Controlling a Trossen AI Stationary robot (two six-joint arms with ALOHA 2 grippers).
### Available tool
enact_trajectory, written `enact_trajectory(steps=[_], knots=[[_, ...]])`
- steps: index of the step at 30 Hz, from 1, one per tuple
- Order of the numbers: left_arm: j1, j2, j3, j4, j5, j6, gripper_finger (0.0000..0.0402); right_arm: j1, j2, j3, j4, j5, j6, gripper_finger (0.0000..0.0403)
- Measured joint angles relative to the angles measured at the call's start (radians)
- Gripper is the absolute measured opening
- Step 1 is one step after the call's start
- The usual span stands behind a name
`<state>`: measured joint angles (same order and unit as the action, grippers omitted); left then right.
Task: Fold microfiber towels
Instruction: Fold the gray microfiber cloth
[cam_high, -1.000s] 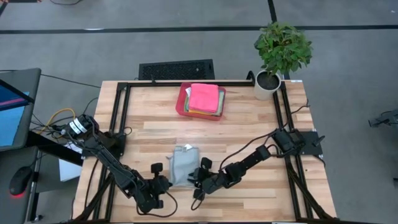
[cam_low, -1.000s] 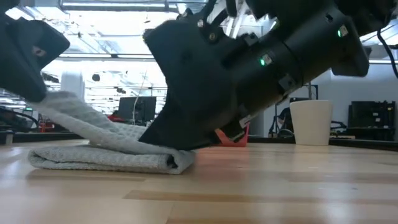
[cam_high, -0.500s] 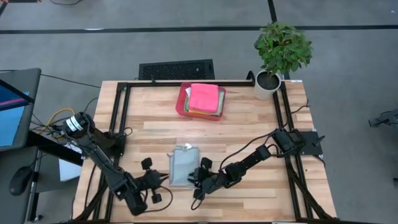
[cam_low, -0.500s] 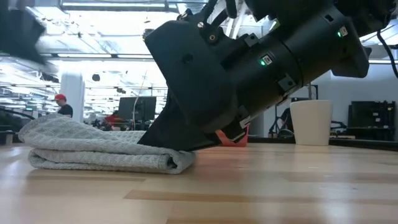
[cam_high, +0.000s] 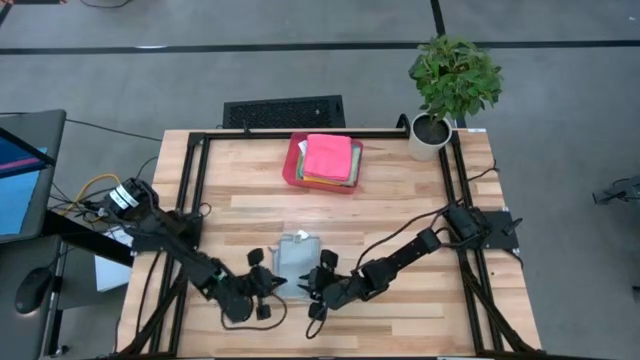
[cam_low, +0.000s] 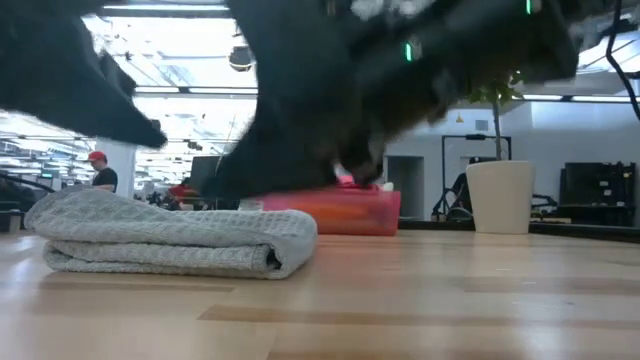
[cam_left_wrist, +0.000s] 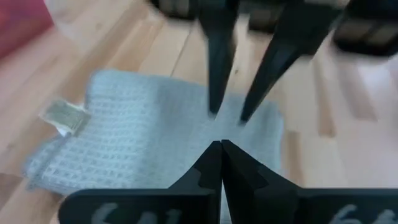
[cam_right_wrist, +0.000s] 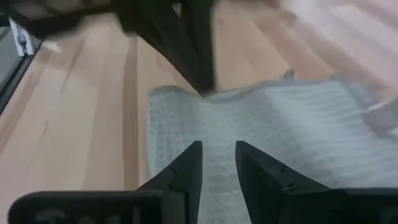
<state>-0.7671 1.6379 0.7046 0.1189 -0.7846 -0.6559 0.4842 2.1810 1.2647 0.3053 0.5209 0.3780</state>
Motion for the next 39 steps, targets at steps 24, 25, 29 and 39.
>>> enact_trajectory(steps=[24, 25, 29, 39], knots=[[0.193, -0.001, -0.154, 0.011, 0.132, -0.067, 0.0, 0.092, -0.057, 0.0, -0.116, -0.083, -0.165, 0.0133], [0.196, -0.001, -0.154, 0.01, 0.133, -0.071, 0.0, 0.086, -0.042, 0.008, -0.07, -0.113, -0.179, 0.014], [0.198, -0.001, -0.154, -0.005, 0.134, -0.099, 0.0, 0.064, -0.014, 0.021, -0.066, -0.124, -0.242, 0.019], [0.198, -0.001, -0.154, -0.013, 0.148, -0.1, 0.0, 0.029, 0.037, 0.028, -0.052, -0.145, -0.26, 0.0257]])
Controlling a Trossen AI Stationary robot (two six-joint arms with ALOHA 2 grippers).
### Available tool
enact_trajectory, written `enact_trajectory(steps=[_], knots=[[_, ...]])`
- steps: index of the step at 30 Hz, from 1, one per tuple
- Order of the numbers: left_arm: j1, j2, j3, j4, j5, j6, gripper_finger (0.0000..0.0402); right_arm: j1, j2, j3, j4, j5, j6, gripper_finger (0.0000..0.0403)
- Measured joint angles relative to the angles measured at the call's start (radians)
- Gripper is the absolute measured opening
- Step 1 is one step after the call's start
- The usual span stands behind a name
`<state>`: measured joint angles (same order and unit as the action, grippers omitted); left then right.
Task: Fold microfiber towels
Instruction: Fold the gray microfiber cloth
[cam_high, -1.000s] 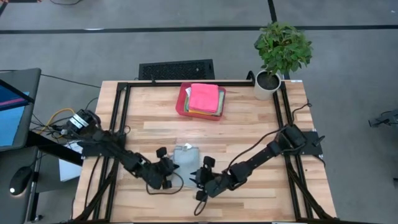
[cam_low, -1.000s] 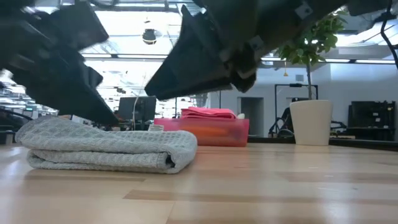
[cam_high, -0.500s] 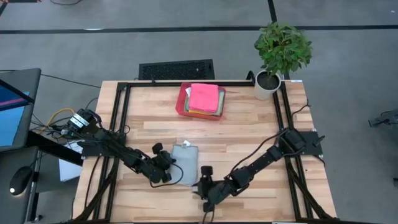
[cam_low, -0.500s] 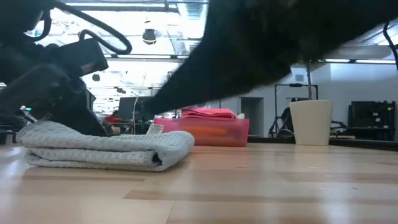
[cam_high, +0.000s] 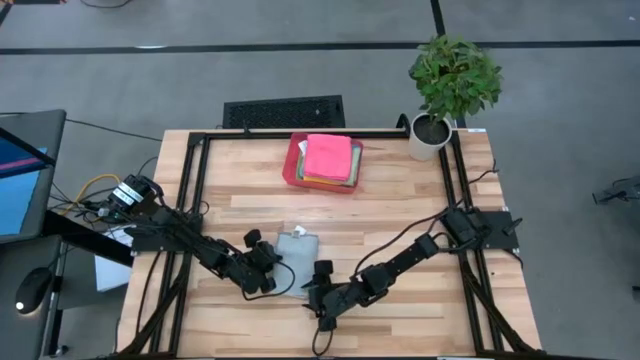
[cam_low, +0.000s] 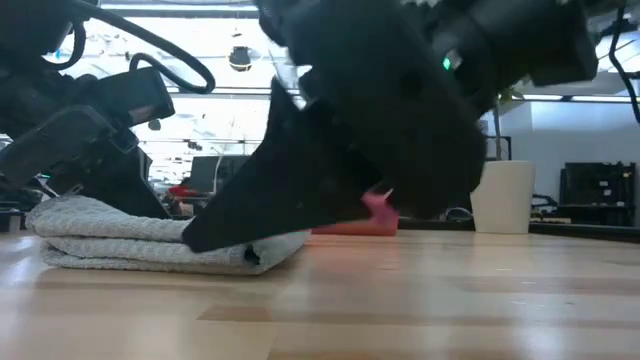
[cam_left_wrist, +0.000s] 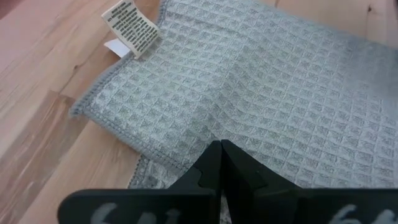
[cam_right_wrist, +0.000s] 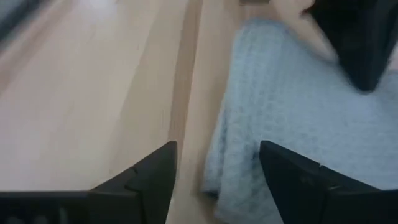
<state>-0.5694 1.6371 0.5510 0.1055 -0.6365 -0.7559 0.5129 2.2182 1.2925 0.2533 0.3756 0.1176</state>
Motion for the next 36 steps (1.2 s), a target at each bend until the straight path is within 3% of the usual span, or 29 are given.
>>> enact_trajectory(steps=[10, 23, 29, 33, 36], knots=[[0.0, 0.0, 0.0, 0.0, 0.017, 0.008, 0.0, -0.003, 0.054, 0.013, -0.055, 0.181, 0.105, 0.0239], [0.0, 0.002, 0.003, 0.078, 0.052, -0.03, 0.0, 0.004, 0.029, 0.011, -0.238, 0.229, 0.143, 0.003], [0.0, -0.072, 0.052, 0.079, 0.128, -0.068, 0.0, 0.072, 0.019, 0.008, -0.303, 0.237, 0.148, 0.0029], [-0.003, -0.157, 0.093, 0.07, 0.161, -0.042, 0.0, 0.114, 0.015, 0.01, -0.372, 0.246, 0.177, 0.0069], [0.007, -0.212, 0.101, 0.072, 0.11, -0.002, 0.0, 0.144, 0.014, 0.01, -0.401, 0.271, 0.174, 0.0089]])
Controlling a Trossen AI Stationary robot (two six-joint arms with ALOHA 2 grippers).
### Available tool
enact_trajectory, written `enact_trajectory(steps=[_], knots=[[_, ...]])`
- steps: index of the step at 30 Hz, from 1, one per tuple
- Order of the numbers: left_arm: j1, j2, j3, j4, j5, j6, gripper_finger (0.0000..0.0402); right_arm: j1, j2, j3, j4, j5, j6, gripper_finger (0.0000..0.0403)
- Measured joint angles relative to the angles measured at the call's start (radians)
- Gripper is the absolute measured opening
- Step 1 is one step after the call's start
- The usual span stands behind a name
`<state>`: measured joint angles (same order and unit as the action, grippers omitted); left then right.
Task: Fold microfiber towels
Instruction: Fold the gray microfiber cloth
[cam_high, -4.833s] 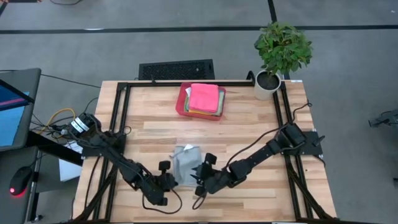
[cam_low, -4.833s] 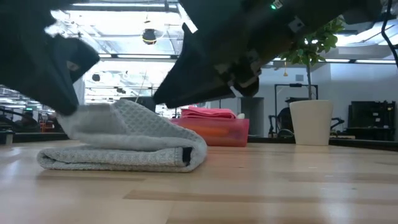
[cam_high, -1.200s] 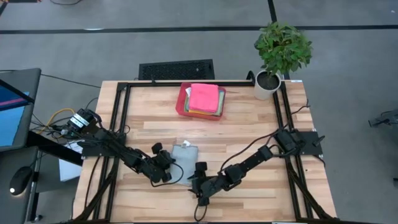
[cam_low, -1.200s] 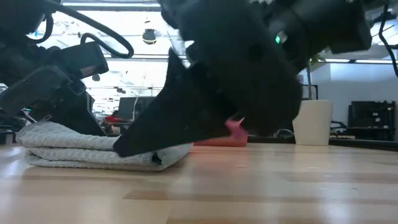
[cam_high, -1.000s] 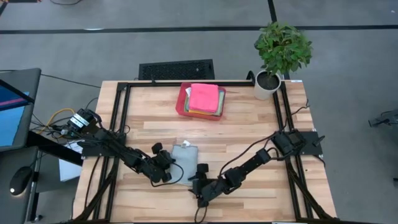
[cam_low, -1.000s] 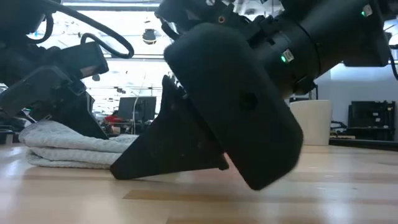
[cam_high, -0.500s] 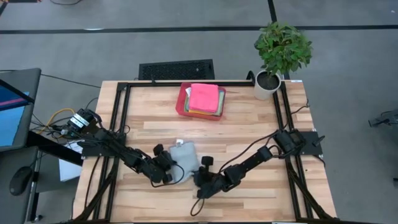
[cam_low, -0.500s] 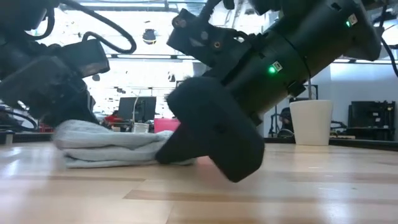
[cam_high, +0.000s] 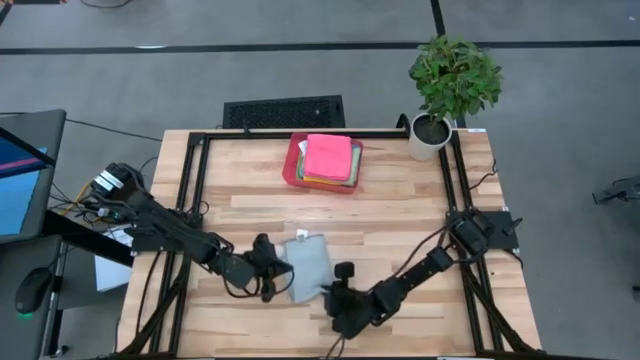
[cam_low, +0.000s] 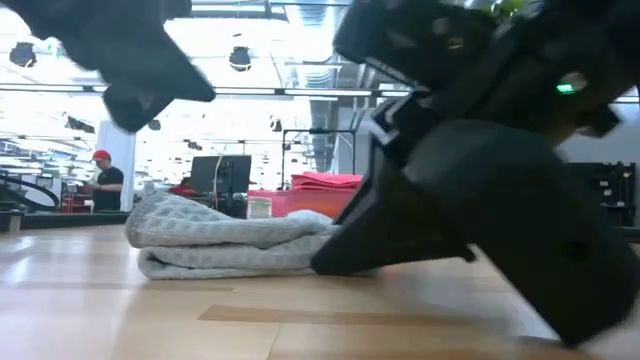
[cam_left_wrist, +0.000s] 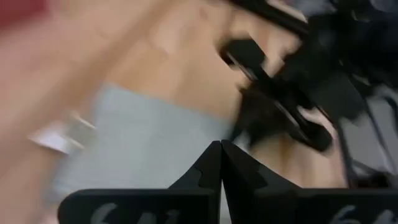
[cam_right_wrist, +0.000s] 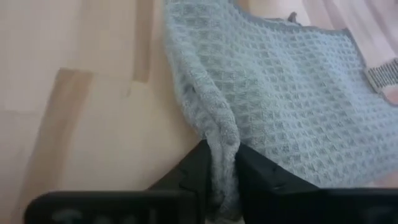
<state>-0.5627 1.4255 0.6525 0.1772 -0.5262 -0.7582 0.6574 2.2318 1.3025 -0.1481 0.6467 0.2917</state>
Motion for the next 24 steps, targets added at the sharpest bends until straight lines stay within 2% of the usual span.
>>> enact_trajectory(steps=[2, 5, 7, 11, 16, 17, 20, 24], knots=[[0.033, -0.017, 0.0, -0.01, -0.028, 0.044, 0.0002, 0.015, -0.006, 0.0, -0.008, 0.005, -0.011, 0.0097], [0.115, -0.016, 0.0, -0.016, 0.068, 0.084, 0.0023, 0.032, -0.022, -0.003, -0.028, -0.003, -0.005, 0.0107], [0.163, -0.012, 0.0, -0.013, 0.131, 0.123, 0.0051, 0.04, -0.042, -0.005, -0.058, -0.027, 0.027, 0.0117], [0.257, 0.008, -0.001, -0.04, 0.167, 0.18, 0.013, 0.049, -0.081, -0.007, -0.108, -0.063, 0.072, 0.0152], [0.357, 0.132, 0.003, 0.009, 0.342, 0.163, 0.0225, 0.065, -0.119, -0.009, -0.172, -0.092, 0.116, 0.0206], [0.371, 0.164, 0.005, 0.013, 0.352, 0.163, 0.0239, 0.068, -0.126, -0.01, -0.185, -0.096, 0.128, 0.0214], [0.413, 0.266, 0.04, 0.014, 0.37, 0.172, 0.0265, 0.082, -0.129, -0.01, -0.202, -0.095, 0.188, 0.0228], [0.439, 0.358, 0.107, 0.044, 0.488, 0.177, 0.0283, 0.105, -0.129, -0.01, -0.215, -0.09, 0.262, 0.0229]])
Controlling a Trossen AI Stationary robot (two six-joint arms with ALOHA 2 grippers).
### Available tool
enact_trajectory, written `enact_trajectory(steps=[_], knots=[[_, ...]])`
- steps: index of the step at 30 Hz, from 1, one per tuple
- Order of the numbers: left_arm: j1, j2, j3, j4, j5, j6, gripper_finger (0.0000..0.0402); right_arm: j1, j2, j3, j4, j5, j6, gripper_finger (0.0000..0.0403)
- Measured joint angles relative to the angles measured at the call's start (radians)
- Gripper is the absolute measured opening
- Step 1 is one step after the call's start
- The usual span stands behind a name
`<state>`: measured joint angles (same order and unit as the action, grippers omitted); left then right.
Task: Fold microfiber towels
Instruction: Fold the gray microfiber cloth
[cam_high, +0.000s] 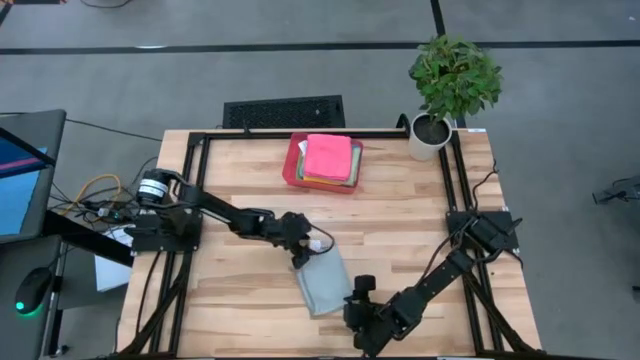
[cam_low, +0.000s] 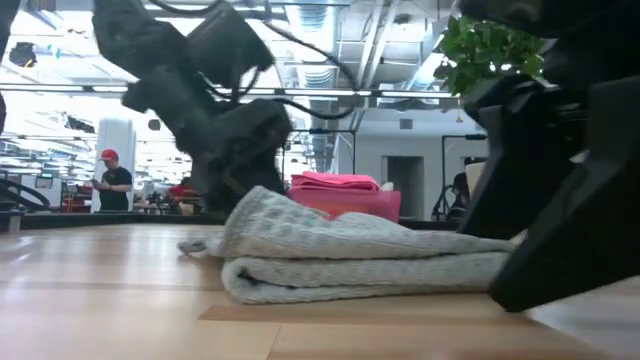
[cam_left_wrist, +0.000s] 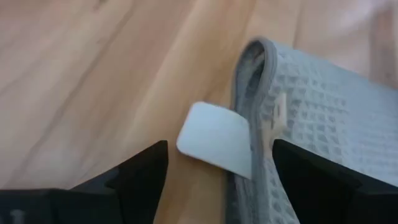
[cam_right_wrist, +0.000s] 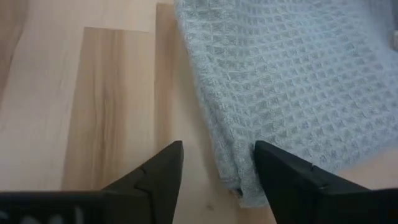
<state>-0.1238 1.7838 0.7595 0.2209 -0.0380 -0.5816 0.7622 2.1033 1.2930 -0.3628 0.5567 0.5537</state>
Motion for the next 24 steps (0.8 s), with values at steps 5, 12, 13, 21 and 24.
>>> enact_trajectory(steps=[5, 12, 13, 21, 24], knots=[[-0.016, 0.048, 0.054, -0.008, 0.027, 0.021, 0.0291, 0.02, -0.002, -0.008, -0.034, 0.013, 0.09, 0.0222], [-0.08, 0.051, 0.107, -0.151, -0.04, 0.018, 0.0286, 0.067, -0.004, -0.007, -0.122, 0.06, 0.235, 0.0219], [-0.09, 0.051, 0.109, -0.165, -0.052, 0.015, 0.0281, 0.077, -0.004, -0.008, -0.134, 0.072, 0.254, 0.0218], [-0.162, 0.053, 0.105, -0.157, -0.132, -0.007, 0.019, 0.123, -0.003, -0.008, -0.231, 0.123, 0.423, 0.0218], [-0.162, 0.053, 0.104, -0.155, -0.128, -0.006, 0.0149, 0.123, -0.003, -0.005, -0.244, 0.131, 0.433, 0.0218]])
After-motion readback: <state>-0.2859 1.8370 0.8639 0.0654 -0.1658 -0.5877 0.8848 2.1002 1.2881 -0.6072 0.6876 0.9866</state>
